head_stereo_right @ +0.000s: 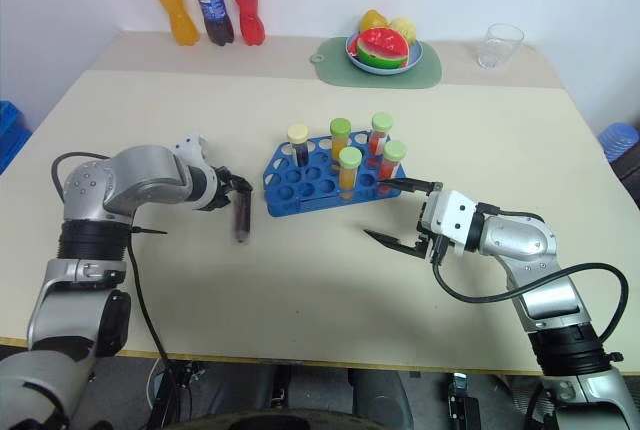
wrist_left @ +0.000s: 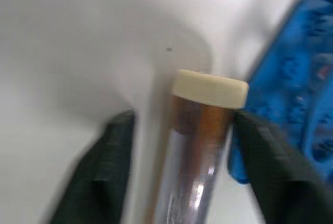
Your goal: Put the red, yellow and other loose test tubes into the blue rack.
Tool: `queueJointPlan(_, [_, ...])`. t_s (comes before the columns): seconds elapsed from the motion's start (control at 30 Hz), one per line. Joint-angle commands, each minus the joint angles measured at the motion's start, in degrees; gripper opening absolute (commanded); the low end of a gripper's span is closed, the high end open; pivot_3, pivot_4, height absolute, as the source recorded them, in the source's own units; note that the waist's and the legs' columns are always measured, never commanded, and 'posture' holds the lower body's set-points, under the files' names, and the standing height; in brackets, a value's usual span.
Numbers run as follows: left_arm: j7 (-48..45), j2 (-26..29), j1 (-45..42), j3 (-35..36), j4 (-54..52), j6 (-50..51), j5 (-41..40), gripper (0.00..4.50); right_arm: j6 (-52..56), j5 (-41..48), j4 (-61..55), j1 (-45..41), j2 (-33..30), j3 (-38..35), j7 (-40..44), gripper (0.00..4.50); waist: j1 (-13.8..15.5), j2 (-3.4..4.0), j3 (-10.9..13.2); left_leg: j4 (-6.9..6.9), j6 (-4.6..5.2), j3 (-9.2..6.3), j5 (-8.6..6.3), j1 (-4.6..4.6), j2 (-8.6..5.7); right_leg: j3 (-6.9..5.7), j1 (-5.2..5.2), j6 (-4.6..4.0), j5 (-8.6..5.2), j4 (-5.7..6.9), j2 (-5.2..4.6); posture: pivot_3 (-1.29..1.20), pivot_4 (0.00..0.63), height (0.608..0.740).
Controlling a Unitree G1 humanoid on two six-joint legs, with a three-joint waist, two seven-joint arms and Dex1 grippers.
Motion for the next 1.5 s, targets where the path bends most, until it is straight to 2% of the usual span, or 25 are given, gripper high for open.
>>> queueJointPlan(0.03, [0.94, -0.57, -0.39, 1.2, 1.79, 1.71, 0.18, 1.26, -0.25, 0.08, -1.08, -1.0, 0.16, -0.79, -0.52, 4.34, -0.04, 0.0, 0.0, 0.0, 0.0, 0.0, 0.0, 0.01, 0.0, 0.0, 0.0, 0.0, 0.0, 0.0, 0.0, 0.0, 0.15, 0.74])
queueJointPlan(0.23, [-1.68, -0.65, 0.72, 6.16, -2.17, 4.05, 0.18, 1.26, -0.49, -0.25, 0.31, -2.44, 0.86, -0.04, -0.28, 4.34, -0.21, -0.02, 0.01, -0.06, 0.0, 0.0, 0.0, 0.18, 0.0, 0.0, 0.13, 0.0, 0.0, -0.01, 0.02, 0.0, 0.15, 0.74])
queueJointPlan(0.37, [-11.99, 4.95, 5.04, 8.53, -14.21, 2.54, 0.58, 1.26, -0.95, -0.39, 2.26, -4.19, 1.28, 0.38, 0.12, 4.34, -0.6, -0.08, 0.06, -0.11, -0.32, -0.02, 0.18, 0.15, 0.02, 0.0, 0.1, 0.0, -0.01, -0.03, 0.03, 0.0, 0.15, 0.74])
queueJointPlan(0.5, [-40.53, 11.42, 11.09, 12.09, -29.09, 3.12, 12.58, 1.26, -1.46, -0.47, 3.97, -5.4, 1.54, 0.51, 0.6, 4.34, -1.2, -0.09, 0.09, -0.18, -0.39, 0.0, 0.21, 0.14, 0.02, -0.03, 0.08, -0.19, -0.12, -0.04, 0.03, 0.0, 0.15, 0.74])
queueJointPlan(0.63, [-60.89, 17.75, 16.15, 13.55, -39.51, -1.29, 24.25, 1.26, -1.45, -0.06, 4.82, -5.2, 1.53, 0.13, 1.07, 4.34, -1.43, -0.13, 0.12, -0.2, -0.38, 0.03, 0.21, 0.15, 0.01, -0.03, 0.12, -0.23, -0.15, -0.1, 0.01, 0.0, 0.15, 0.74])
queueJointPlan(0.7, [-74.5, 19.08, 18.29, 12.68, -44.46, -10.16, 35.03, 1.26, -1.62, -0.1, 5.13, -4.43, 1.17, -0.26, 1.25, 4.34, -1.47, -0.14, 0.16, -0.2, -0.29, 0.03, 0.16, 0.13, 0.02, -0.02, 0.09, -0.25, -0.16, -0.09, 0.03, 0.0, 0.15, 0.74])
queueJointPlan(0.8, [-87.88, 17.14, 20.75, 9.1, -46.97, -23.04, 48.69, 1.26, -1.43, -0.09, 4.87, -3.48, 0.75, -1.01, 1.07, 4.34, -1.29, -0.13, 0.17, -0.2, -0.12, 0.04, 0.06, 0.1, 0.02, -0.03, 0.12, -0.34, -0.21, -0.19, 0.01, 0.0, 0.15, 0.74])
queueJointPlan(0.9, [-97.26, 13.67, 21.4, 1.29, -46.43, -35.93, 62.81, 1.26, -0.62, 0.12, 3.48, -1.72, -0.07, -2.42, 0.41, 4.34, -1.28, -0.12, 0.16, -0.2, -0.03, 0.04, 0.02, 0.11, 0.02, -0.02, 0.22, -0.34, -0.21, -0.36, 0.01, 0.0, 0.15, 0.74])
queueJointPlan(1.03, [-107.23, 7.98, 22.44, -6.22, -40.56, -52.8, 77.77, 1.26, 0.62, 0.47, 1.11, 1.12, -1.38, -4.55, -0.57, 4.34, -1.31, -0.12, 0.17, -0.18, 0.16, 0.07, -0.09, 0.05, 0.04, -0.02, 0.35, -0.31, -0.19, -0.73, 0.0, 0.0, 0.15, 0.74])
queueJointPlan(1.13, [-111.18, 3.41, 21.84, -11.09, -31.87, -66.13, 88.46, 1.26, 2.15, 0.95, -1.75, 4.84, -2.49, -7.05, -1.28, 4.34, -1.32, -0.08, 0.15, -0.17, 0.31, 0.1, -0.18, 0.04, 0.04, 0.01, 0.35, -0.3, -0.18, -0.79, 0.0, 0.0, 0.15, 0.74])
queueJointPlan(1.33, [-111.47, -5.59, 20.2, -14.42, -21.87, -79.98, 98.0, 1.26, 6.11, 2.97, -8.44, 12.75, -5.47, -13.27, -1.67, 4.34, -1.23, -0.12, 0.17, -0.1, 0.44, 0.08, -0.25, -0.03, 0.07, 0.01, 0.37, -0.25, -0.16, -0.82, -0.01, 0.0, 0.15, 0.74])
queueJointPlan(1.5, [-110.99, -11.08, 18.56, -15.17, -18.53, -84.84, 100.3, 1.26, 10.58, 5.55, -13.49, 18.39, -7.68, -19.32, -1.49, 4.34, -1.23, -0.1, 0.17, -0.06, 0.47, 0.07, -0.26, -0.04, 0.07, 0.01, 0.37, 0.01, -0.01, -0.83, -0.01, 0.0, 0.15, 0.74])
